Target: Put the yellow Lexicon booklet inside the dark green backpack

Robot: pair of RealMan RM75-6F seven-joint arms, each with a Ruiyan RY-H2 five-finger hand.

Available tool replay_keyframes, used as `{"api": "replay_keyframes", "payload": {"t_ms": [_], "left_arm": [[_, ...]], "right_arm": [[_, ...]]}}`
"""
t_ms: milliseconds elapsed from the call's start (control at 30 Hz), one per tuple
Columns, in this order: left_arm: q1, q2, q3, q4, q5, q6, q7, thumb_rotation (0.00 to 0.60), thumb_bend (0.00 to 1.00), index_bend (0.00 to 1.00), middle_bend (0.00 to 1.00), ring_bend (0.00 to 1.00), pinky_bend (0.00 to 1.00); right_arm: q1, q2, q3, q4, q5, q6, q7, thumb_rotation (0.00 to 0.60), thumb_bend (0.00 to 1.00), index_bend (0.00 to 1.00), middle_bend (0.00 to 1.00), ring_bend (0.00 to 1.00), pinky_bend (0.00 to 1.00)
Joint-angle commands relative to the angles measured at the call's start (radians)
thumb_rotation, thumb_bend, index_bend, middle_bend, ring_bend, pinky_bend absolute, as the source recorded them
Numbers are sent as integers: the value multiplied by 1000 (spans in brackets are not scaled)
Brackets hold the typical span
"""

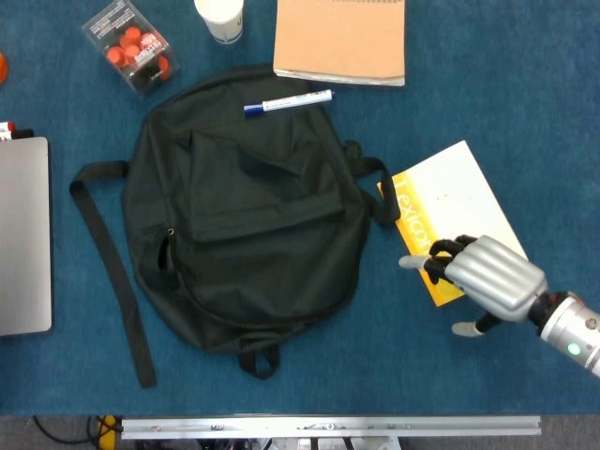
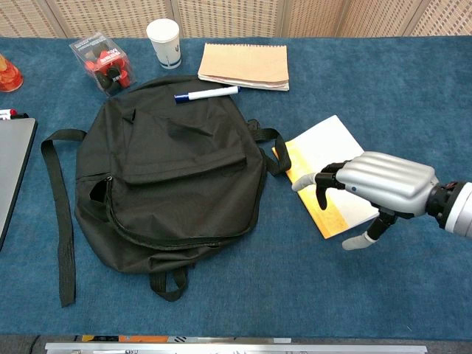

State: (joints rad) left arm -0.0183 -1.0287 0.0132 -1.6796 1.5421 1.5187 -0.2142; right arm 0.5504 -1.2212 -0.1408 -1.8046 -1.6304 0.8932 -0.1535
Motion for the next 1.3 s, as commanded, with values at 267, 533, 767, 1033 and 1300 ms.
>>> {"api": "replay_keyframes", "payload": {"t_ms": [267, 533, 767, 1033, 1300], "left_arm": [[2, 1, 5, -1, 13, 3, -2, 600, 201, 216, 130, 78, 30], [6, 3, 6, 3, 11, 4, -7, 600, 201, 216, 130, 78, 30], [8, 3, 7, 7, 11, 6, -13, 600, 201, 216, 131, 78, 30], [10, 2, 10, 15, 11, 2, -23, 600, 201, 216, 130, 78, 30], [10, 2, 9, 21, 15, 6, -33, 600, 201, 216, 131, 78, 30]], "right_arm": [[-22, -74, -39, 85, -49, 1, -68, 547, 0, 197, 445, 133, 218], [-29, -126, -46, 137, -50, -8, -92, 545, 0, 197, 442, 121, 206], [-30, -157, -42, 163, -63, 3, -116, 545, 0, 197, 439, 121, 206], [-31, -170, -33, 181, -41, -6, -150, 545, 0, 197, 438, 121, 206], [-37, -158, -29, 197, -1, -18, -201, 546, 0, 197, 438, 121, 206]]}}
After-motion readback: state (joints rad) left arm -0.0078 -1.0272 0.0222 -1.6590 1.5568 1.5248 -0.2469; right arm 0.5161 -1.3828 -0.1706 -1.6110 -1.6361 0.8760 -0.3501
